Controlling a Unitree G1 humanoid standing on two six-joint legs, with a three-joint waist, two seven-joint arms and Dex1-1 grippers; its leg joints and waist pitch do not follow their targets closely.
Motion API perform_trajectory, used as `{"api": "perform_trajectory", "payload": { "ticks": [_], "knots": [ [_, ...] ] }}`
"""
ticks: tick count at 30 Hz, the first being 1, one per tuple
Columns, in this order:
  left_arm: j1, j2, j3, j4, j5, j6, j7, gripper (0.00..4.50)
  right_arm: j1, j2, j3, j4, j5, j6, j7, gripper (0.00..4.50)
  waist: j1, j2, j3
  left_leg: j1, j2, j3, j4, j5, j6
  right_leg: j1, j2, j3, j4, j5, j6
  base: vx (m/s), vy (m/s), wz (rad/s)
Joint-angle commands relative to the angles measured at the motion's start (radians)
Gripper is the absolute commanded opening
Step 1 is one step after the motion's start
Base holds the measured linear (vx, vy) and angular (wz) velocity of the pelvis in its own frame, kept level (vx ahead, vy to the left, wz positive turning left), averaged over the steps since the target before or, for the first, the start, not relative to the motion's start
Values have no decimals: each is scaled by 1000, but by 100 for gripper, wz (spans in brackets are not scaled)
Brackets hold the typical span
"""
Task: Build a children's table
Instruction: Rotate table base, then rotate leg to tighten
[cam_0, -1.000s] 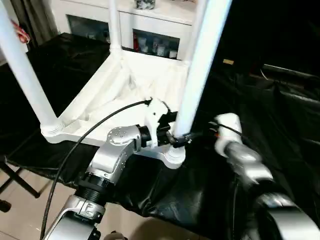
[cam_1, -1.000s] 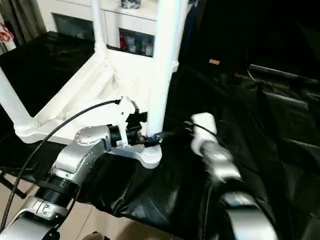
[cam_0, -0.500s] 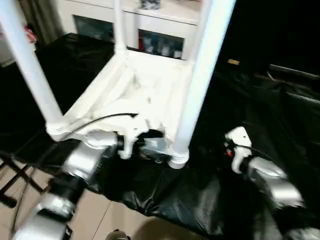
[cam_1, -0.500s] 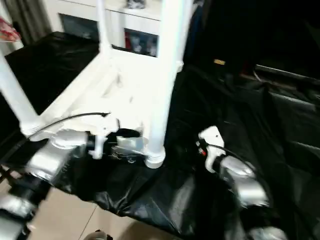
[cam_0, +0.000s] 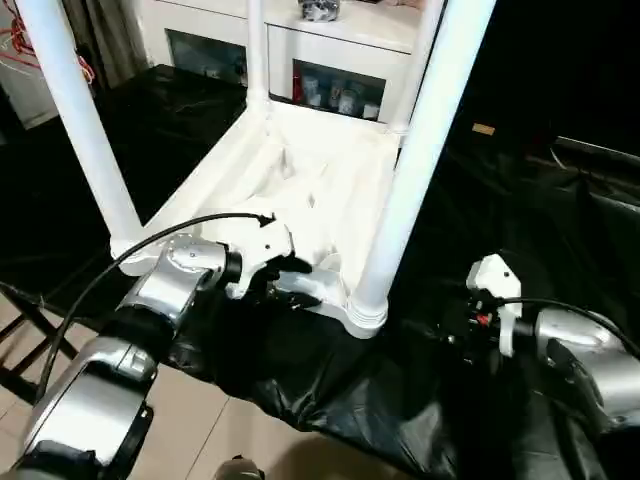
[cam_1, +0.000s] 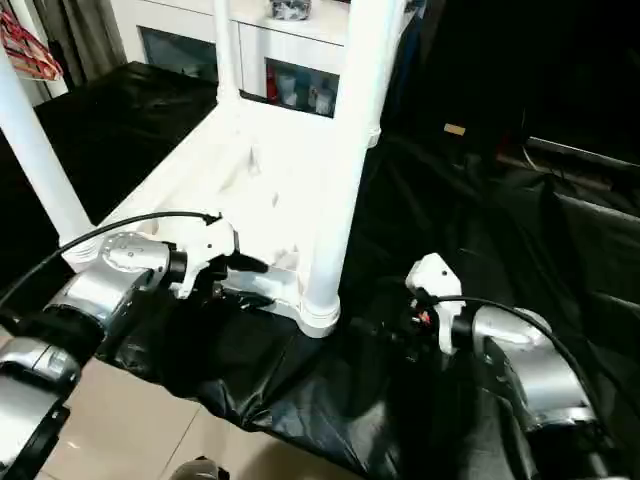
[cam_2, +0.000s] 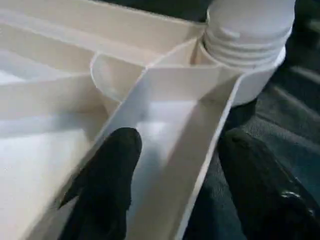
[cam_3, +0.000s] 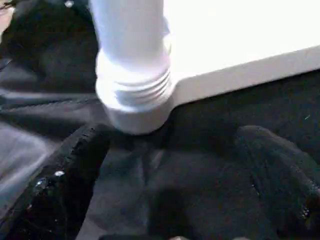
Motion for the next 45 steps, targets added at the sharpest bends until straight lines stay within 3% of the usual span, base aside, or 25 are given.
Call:
{"api": "perform_trajectory", "payload": {
  "ticks": [1,6,10,21,27,30,38,40,41,45],
  "knots": [
    [-35,-8,-14,31,19,-21,-33,263,8,-21,-6,-41,17,30,13,450,5,7,-70,11,24,-7,-55,-215,26,56,-83,47,-84,-182,-138,0,0,0],
    [-55,-17,-11,68,25,-36,-51,218,16,-30,-8,-61,23,49,13,450,5,5,-69,11,26,-8,-56,-229,20,58,-87,47,-84,-181,-157,0,0,0],
    [-85,-35,-11,130,47,-62,-67,173,25,-39,-9,-80,26,71,8,450,6,7,-69,11,23,-7,-55,-228,22,59,-86,47,-90,-200,-147,0,0,0],
    [-117,-52,-16,208,84,-78,-97,89,30,-42,-2,-93,32,92,4,450,20,9,-69,13,27,-8,-54,-228,20,60,-88,47,-85,-174,-163,0,0,0],
    [-123,-53,-18,227,101,-78,-101,58,29,-40,1,-97,29,96,5,450,18,8,-71,10,26,-8,-52,-206,25,63,-87,47,-79,-119,-177,0,0,0],
    [-123,-59,-1,229,90,-47,-113,40,27,-36,4,-101,30,98,6,450,17,7,-70,10,25,-7,-52,-208,26,63,-87,46,-81,-137,-175,0,0,0],
    [-85,-80,28,168,77,48,-85,4,-1,14,13,-93,19,63,-34,450,6,6,-68,10,25,-9,-55,-223,21,62,-91,46,-85,-195,-171,0,0,0],
    [-48,-101,45,110,69,80,-9,1,-18,43,24,-74,-1,41,-66,450,-6,5,-67,10,27,-10,-57,-238,19,60,-91,45,-85,-200,-180,0,0,0],
    [-37,-106,48,90,68,90,5,1,-23,51,26,-70,-6,36,-74,450,-8,-1,-68,12,26,-9,-56,-237,20,60,-90,44,-87,-207,-179,0,0,0],
    [52,-122,43,-46,70,73,51,1,-67,108,55,-11,-55,-4,-140,450,-22,3,-67,9,23,-8,-57,-226,24,60,-91,45,-92,-246,-158,0,0,0]
  ]
}}
